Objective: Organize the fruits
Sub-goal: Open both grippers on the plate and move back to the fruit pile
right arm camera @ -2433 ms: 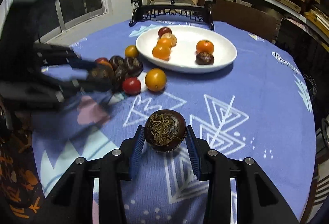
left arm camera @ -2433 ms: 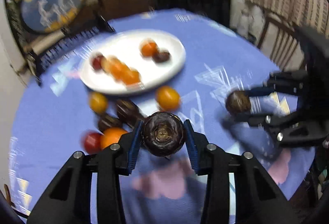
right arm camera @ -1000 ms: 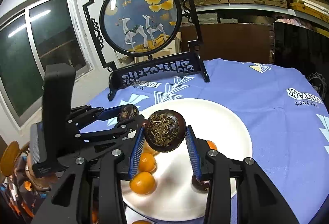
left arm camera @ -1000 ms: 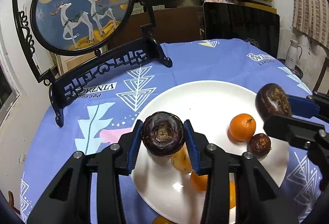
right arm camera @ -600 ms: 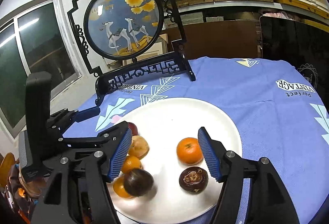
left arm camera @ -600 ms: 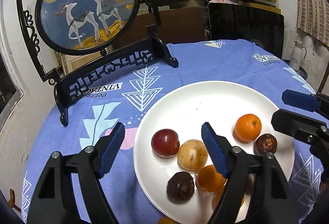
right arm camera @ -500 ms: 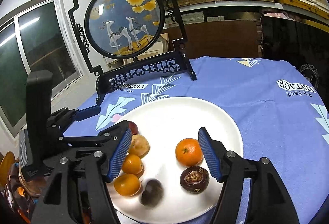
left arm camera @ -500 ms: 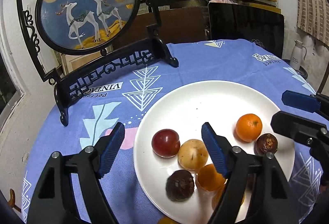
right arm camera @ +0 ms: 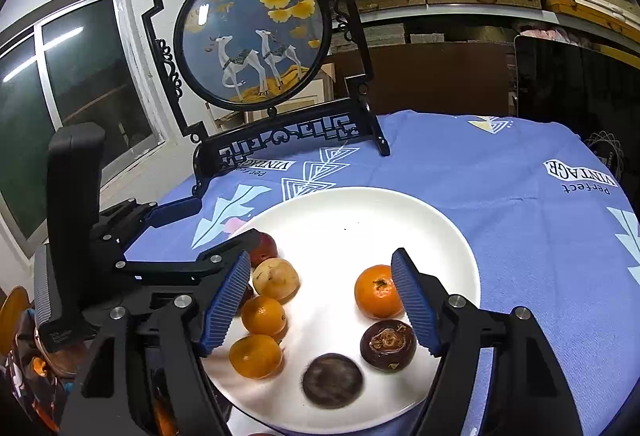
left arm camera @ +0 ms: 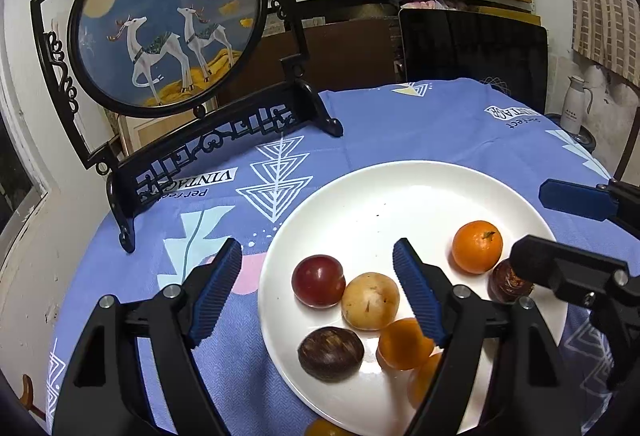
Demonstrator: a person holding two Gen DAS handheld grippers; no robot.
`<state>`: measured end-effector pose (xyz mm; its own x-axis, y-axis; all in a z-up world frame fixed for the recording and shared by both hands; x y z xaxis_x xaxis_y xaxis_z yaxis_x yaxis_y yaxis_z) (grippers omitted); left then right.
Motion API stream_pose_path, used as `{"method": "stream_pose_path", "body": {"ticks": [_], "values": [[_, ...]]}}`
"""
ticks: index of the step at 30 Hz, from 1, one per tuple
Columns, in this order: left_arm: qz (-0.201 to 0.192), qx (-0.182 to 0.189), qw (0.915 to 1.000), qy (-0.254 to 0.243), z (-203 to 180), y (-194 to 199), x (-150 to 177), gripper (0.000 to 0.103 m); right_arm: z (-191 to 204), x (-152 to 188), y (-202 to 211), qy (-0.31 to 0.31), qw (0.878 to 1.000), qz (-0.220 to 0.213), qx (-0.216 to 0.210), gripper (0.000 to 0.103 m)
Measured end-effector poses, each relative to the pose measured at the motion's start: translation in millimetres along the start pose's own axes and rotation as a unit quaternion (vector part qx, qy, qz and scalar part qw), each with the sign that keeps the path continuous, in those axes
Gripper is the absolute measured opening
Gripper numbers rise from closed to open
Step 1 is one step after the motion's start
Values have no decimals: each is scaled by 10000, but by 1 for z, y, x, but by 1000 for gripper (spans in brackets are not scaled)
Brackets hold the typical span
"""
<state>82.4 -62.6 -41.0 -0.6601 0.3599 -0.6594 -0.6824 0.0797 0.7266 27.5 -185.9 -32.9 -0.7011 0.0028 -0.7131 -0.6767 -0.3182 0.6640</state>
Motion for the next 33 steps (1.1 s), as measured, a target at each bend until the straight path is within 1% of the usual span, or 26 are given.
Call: {"method": "stream_pose_path", "body": {"ticks": [6,9,11,12,14,15,16,17,18,20,21,22,24,25,26,27,28,30,31,32,33], "values": [[-37,-20,10000,-12,2,2,-1,75,5,-1,5,55,10000,29,-33,74],[-156,-62,9998,143,14,12,-5,76,16,1,24,216,9997,-104,-93,74],[-246,-38,9993,274,22,21,-8,79,25,16,39,439,9989,-63,-163,74],[-296,-21,9990,329,26,26,-8,80,29,26,42,566,9983,31,-149,74],[-421,-9,9984,383,33,40,-4,83,38,54,47,982,9944,381,-41,74],[-460,-13,9982,374,36,46,0,84,42,67,48,1183,9914,557,36,74],[-491,-20,9981,368,39,51,6,84,47,86,47,1492,9851,844,167,74],[-495,16,9981,364,41,55,10,85,50,95,45,1640,9812,1000,212,74],[-477,100,9981,375,43,59,16,85,52,104,42,1781,9766,1178,250,73],[-362,384,9978,402,49,70,35,85,54,120,31,1968,9683,1483,414,72],[-302,476,9978,341,50,74,44,85,53,122,28,1982,9672,1532,423,68],[-262,507,9980,270,51,78,52,85,53,123,21,1954,9666,1619,369,66],[-196,464,9987,94,54,86,71,86,52,121,14,1880,9675,1666,295,62],[-126,502,9987,-32,55,92,84,89,51,118,11,1804,9699,1623,215,61],[-70,549,9984,-126,55,96,94,89,50,117,8,1705,9715,1645,91,55],[-30,577,9981,-212,55,100,103,89,48,115,7,1592,9725,1696,-41,41],[8,642,9974,-316,54,105,114,90,46,113,4,1423,9734,1788,-177,38],[86,861,9947,-553,47,112,132,90,40,115,4,1147,9732,1943,-431,39],[96,962,9930,-685,41,115,142,90,38,116,6,1011,9741,1965,-477,39],[112,1000,9915,-820,36,116,149,90,36,116,9,893,9757,1951,-448,39],[117,972,9897,-1043,29,116,160,90,34,116,14,866,9775,1892,-334,39]]}}
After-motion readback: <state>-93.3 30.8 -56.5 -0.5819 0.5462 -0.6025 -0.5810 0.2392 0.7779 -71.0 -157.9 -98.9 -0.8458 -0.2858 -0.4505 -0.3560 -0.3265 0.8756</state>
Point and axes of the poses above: each gripper's, at about its wrist camera, not at the fingertips, and y roughly against the way its jaws point, z to its left, x to its underside, the point moved 5 cm from there along -y, roughly the way its jaws point, and after that the axes turned 10 degrees about z, right-handed, at the moved point
